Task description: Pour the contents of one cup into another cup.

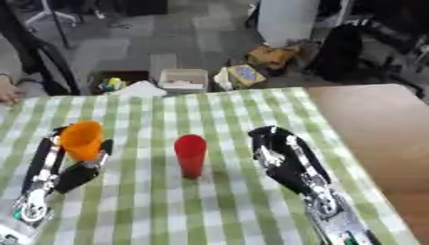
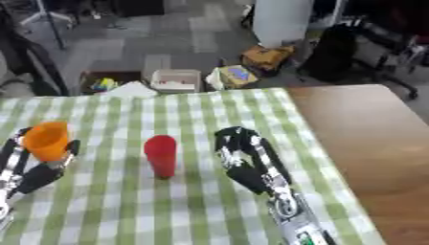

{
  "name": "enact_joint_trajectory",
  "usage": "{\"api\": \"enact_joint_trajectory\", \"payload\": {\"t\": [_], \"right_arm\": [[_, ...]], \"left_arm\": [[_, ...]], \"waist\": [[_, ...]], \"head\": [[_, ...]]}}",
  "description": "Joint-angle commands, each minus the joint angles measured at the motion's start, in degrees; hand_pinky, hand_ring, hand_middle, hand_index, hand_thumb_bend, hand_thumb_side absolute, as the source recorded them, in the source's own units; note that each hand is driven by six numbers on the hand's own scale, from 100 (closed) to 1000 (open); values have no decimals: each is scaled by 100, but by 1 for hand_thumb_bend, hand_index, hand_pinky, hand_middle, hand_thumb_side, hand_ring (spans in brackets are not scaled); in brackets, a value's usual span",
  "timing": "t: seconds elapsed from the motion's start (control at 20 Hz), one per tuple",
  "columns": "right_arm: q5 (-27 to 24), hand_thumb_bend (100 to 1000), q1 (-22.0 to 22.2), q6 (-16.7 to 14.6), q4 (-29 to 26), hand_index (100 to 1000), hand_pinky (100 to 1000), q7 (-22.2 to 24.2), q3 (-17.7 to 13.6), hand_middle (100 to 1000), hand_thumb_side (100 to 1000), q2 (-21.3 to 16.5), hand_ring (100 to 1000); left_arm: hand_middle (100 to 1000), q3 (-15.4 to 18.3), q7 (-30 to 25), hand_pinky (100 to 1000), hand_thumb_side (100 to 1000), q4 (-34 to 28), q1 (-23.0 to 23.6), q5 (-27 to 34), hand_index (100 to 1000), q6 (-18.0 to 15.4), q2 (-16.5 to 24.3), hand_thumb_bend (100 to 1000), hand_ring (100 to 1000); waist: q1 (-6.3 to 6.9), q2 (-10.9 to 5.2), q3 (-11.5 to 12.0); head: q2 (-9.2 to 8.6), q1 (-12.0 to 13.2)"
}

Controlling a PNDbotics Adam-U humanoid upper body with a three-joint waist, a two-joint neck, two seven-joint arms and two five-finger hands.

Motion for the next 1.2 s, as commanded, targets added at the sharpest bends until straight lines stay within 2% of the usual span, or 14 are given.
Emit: {"api": "enact_joint_trajectory", "payload": {"t": [0.05,0.1,0.2,0.45,0.65,0.9,1.05,1.2], "right_arm": [[251,166,-202,-159,180,732,594,78,29,350,462,-108,469],[358,239,-247,-232,265,752,601,96,39,368,440,-112,481],[609,330,-339,-399,430,797,619,110,52,428,419,-123,515],[1203,428,-529,-726,858,865,667,-21,12,522,428,-123,584],[1517,469,-609,-888,1145,887,701,-97,-49,570,440,-110,618],[1810,492,-693,-944,1492,903,758,-192,-184,608,454,-99,670],[1957,507,-790,-927,1683,914,842,-256,-277,672,461,-98,746],[2066,516,-906,-905,1867,924,881,-291,-356,719,466,-95,788]], "left_arm": [[436,-46,-101,461,401,-429,19,150,691,35,224,100,413],[435,-67,-135,461,401,-533,55,195,690,49,231,100,413],[433,-113,-208,461,407,-736,128,266,690,77,236,100,412],[431,-213,-382,463,420,-1157,258,394,690,163,227,100,412],[428,-291,-534,463,434,-1389,312,492,690,244,174,100,412],[429,-378,-700,463,453,-1646,364,625,692,325,111,100,413],[428,-397,-757,464,459,-1789,389,690,692,363,108,100,413],[428,-401,-785,464,462,-1896,395,758,692,398,112,100,413]], "waist": [[15,-149,42],[21,-159,64],[34,-182,115],[53,-234,246],[64,-270,365],[81,-310,513],[88,-329,574],[89,-346,617]], "head": [[51,-48],[64,-61],[92,-86],[151,-142],[182,-195],[230,-252],[247,-297],[252,-322]]}}
